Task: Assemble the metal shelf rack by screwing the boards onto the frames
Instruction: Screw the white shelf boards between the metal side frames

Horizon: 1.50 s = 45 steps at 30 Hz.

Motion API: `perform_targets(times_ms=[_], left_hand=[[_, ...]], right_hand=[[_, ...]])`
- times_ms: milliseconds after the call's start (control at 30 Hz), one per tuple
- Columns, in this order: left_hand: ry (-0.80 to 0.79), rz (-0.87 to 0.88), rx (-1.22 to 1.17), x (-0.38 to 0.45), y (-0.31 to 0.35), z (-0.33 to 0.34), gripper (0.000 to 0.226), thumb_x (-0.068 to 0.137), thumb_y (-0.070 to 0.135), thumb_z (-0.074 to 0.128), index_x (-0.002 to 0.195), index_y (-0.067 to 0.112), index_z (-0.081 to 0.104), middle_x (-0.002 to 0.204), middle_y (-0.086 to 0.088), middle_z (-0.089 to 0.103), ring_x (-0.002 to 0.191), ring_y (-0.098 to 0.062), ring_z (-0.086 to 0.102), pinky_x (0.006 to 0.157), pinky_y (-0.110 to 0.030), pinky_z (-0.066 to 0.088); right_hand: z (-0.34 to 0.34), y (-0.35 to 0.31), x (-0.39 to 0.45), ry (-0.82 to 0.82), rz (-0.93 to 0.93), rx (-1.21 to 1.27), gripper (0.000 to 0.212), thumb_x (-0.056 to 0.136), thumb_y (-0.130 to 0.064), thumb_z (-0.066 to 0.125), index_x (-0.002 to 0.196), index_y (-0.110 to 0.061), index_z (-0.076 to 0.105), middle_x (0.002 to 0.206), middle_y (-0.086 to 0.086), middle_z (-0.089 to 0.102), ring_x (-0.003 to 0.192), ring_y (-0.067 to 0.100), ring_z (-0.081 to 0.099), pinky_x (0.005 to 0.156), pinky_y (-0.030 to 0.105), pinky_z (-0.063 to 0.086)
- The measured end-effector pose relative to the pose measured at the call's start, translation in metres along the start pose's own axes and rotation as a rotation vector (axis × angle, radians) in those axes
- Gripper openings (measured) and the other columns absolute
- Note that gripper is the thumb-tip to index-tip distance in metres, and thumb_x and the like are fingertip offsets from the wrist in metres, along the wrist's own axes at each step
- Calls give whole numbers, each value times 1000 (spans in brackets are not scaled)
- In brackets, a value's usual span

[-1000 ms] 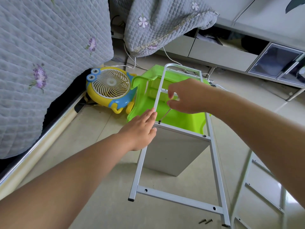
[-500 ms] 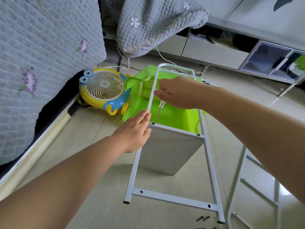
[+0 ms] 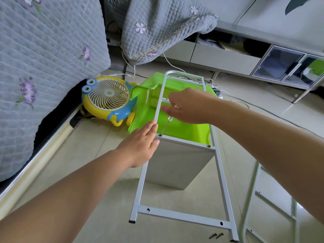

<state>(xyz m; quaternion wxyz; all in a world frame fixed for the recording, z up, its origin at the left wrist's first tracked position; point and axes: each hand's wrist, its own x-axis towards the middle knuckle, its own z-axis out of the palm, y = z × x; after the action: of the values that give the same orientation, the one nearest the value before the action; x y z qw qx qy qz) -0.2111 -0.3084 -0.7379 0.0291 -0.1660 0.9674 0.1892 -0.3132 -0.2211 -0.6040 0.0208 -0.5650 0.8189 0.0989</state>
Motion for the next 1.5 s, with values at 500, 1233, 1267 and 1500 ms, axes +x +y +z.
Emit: perform_targets(times_ms=[500, 1233, 1267, 1500], left_hand=[[-13, -7, -10, 0, 0, -1, 55, 102, 26, 21, 148, 7, -4, 156, -2, -14, 144, -11, -9, 116, -26, 2], [10, -26, -177, -3, 0, 4, 56, 102, 24, 26, 148, 11, -1, 156, 3, -13, 144, -8, -5, 117, -28, 2], [11, -26, -182, -3, 1, 4, 56, 101, 23, 26, 148, 11, -1, 156, 3, -12, 144, -8, -5, 117, -28, 2], [23, -19, -172, -3, 1, 5, 56, 101, 23, 27, 148, 10, 1, 156, 3, -11, 144, -12, 1, 117, -31, 5]], right_hand=[[-7, 5, -6, -98, -70, 37, 25, 97, -36, 35, 96, -12, 43, 67, -10, 33, 70, 18, 38, 52, 20, 26], [-11, 2, -2, -169, -106, -40, 15, 98, -16, 37, 104, -10, 49, 69, -8, 33, 78, 16, 39, 52, 11, 23], [-11, 2, -1, -161, -81, -22, 14, 98, -17, 35, 97, -11, 48, 68, -8, 32, 76, 16, 38, 51, 10, 22], [-4, -3, 3, -258, 100, 160, 24, 96, -13, 35, 91, 1, 55, 61, 9, 42, 49, 22, 41, 30, 14, 28]])
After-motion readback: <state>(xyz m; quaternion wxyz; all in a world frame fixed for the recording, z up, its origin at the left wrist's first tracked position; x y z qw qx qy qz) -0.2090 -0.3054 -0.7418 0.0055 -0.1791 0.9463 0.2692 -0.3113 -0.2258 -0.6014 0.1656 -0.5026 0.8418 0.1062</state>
